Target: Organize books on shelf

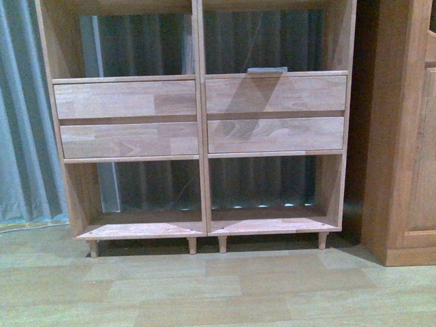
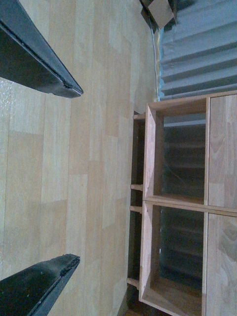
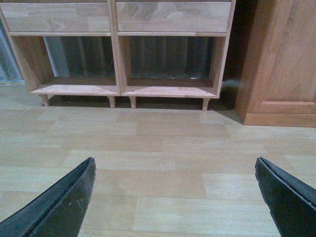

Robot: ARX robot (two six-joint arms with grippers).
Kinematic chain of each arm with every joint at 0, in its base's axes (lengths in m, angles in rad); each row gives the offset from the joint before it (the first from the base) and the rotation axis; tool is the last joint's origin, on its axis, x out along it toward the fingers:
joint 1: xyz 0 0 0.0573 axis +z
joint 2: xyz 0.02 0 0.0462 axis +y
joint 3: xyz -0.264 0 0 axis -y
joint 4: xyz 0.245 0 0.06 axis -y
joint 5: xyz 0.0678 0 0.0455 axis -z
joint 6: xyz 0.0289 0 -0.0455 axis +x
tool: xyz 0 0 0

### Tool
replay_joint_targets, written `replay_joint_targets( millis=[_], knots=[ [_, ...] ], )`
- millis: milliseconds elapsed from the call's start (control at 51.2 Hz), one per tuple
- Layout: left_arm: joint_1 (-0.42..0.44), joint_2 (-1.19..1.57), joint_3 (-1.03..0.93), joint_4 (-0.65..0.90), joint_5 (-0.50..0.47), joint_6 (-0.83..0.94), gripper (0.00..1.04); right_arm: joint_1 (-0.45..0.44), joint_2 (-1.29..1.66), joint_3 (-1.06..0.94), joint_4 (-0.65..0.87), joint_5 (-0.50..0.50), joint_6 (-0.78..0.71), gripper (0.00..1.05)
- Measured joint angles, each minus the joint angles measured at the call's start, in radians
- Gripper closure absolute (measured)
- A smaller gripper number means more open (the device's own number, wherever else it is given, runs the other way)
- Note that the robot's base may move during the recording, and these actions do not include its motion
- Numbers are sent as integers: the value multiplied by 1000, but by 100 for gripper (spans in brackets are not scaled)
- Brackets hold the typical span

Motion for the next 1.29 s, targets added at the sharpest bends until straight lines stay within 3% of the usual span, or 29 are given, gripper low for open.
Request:
replay_joint_targets(
  millis=[1290],
  knots=[
    [0,0,0,0,0,0,7,0,0,0,0,0,0,7]
  ],
)
